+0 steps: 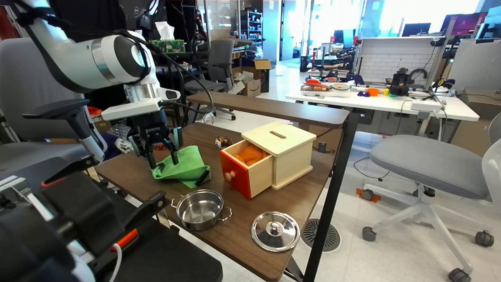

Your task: Fold the cloth

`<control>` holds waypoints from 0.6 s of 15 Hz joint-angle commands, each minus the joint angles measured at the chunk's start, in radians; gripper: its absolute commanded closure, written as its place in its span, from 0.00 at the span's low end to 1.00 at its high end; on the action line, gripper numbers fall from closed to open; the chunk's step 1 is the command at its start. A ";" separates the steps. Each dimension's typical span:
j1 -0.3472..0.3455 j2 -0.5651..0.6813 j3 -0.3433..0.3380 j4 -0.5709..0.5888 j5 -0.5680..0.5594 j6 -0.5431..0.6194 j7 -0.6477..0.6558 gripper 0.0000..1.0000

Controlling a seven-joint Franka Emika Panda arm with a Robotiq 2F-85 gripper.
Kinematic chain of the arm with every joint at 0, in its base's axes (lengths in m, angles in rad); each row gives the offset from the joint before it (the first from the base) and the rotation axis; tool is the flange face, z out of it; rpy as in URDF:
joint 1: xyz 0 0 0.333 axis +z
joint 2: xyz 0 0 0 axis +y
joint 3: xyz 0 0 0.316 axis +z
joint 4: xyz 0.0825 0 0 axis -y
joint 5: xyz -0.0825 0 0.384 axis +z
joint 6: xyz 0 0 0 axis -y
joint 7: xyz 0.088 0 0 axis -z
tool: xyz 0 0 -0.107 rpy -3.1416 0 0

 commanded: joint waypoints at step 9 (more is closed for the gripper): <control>-0.058 -0.334 0.033 -0.195 -0.012 0.036 -0.018 0.00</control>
